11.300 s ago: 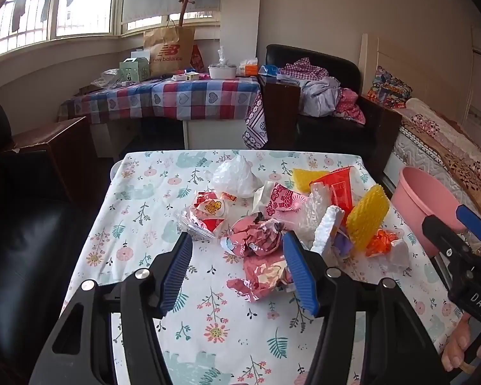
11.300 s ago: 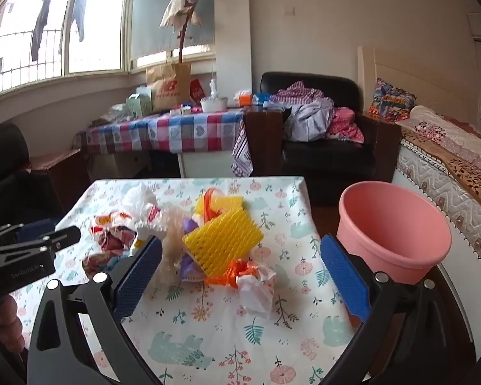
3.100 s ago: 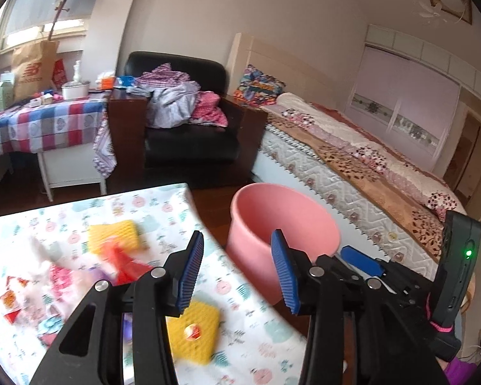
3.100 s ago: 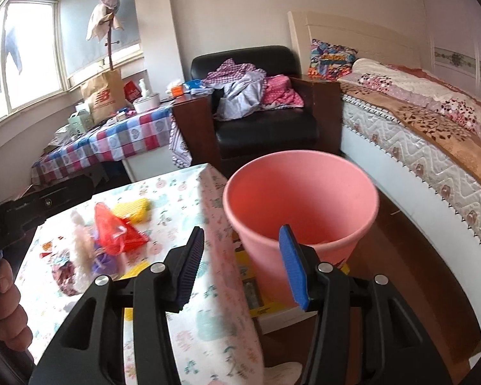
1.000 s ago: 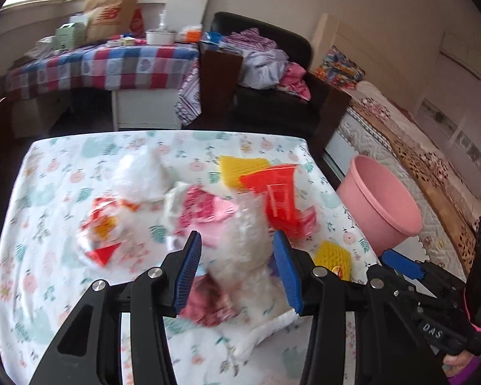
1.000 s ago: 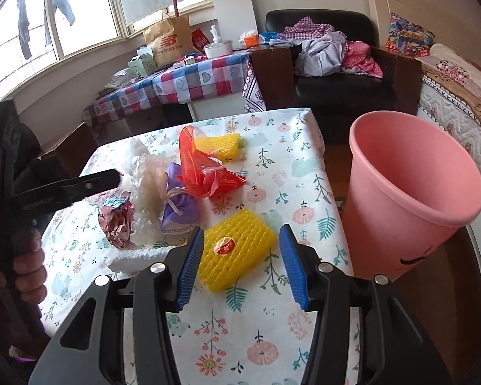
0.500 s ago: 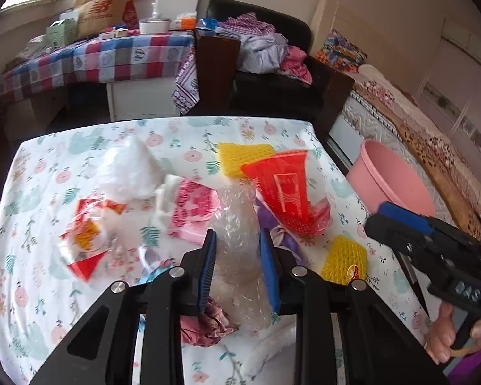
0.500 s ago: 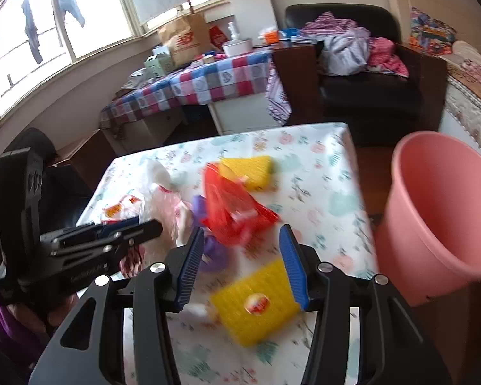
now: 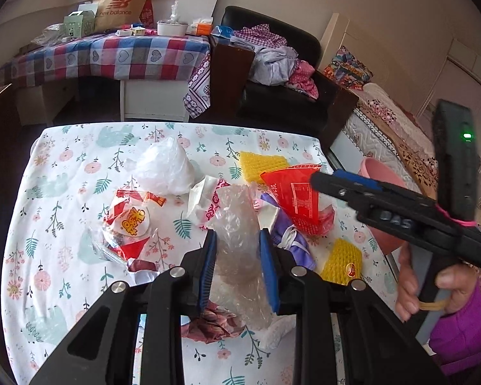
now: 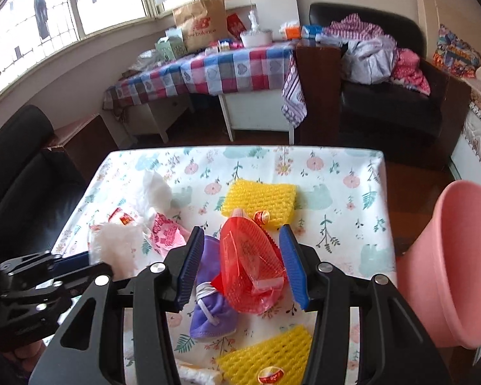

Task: Collect trash
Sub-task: 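Grasp the red mesh bag with the right tool while the left tool holds the clear bag, then carry the clear bag and red mesh bag over the pink bucket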

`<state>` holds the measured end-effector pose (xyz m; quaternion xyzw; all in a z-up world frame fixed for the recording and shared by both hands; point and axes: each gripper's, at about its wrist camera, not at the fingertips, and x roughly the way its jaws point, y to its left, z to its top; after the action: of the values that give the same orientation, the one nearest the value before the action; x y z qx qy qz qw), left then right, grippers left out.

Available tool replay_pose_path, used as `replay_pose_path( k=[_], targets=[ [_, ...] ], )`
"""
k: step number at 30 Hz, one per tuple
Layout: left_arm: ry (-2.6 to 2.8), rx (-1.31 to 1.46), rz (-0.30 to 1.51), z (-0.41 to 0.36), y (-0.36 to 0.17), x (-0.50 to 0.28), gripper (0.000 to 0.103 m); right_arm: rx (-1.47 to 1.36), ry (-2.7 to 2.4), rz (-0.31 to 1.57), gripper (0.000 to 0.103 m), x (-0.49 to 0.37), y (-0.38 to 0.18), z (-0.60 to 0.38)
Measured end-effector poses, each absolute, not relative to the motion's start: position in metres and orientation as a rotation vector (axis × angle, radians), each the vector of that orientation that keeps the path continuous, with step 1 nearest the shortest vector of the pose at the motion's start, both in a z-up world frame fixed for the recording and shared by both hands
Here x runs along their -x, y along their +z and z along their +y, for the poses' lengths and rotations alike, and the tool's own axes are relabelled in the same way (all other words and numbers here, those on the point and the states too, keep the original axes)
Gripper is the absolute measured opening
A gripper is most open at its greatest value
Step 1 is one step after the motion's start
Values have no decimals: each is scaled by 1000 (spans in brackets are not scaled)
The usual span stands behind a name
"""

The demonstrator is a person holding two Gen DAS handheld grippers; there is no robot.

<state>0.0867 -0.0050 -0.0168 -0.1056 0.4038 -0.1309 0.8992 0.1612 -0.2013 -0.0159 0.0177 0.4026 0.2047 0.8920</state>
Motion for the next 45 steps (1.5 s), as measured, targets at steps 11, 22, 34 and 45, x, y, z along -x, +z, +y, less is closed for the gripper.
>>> replay_pose_path(
  k=[11,22,34,45],
  targets=[
    [-260,219,825,-1,-12,-84,26,19,429,861,18,-158,-34,-193],
    [-260,217,777,-8,7,-80,26,-55,488,783,13,-128,-5,-206],
    [-317,207,672,-39,44,-89,26,-183,444,629,12,-101,40,-258],
    [-445,171,631,-106,69,-114,26,-246,278,563,13,-93,44,-323]
  ],
)
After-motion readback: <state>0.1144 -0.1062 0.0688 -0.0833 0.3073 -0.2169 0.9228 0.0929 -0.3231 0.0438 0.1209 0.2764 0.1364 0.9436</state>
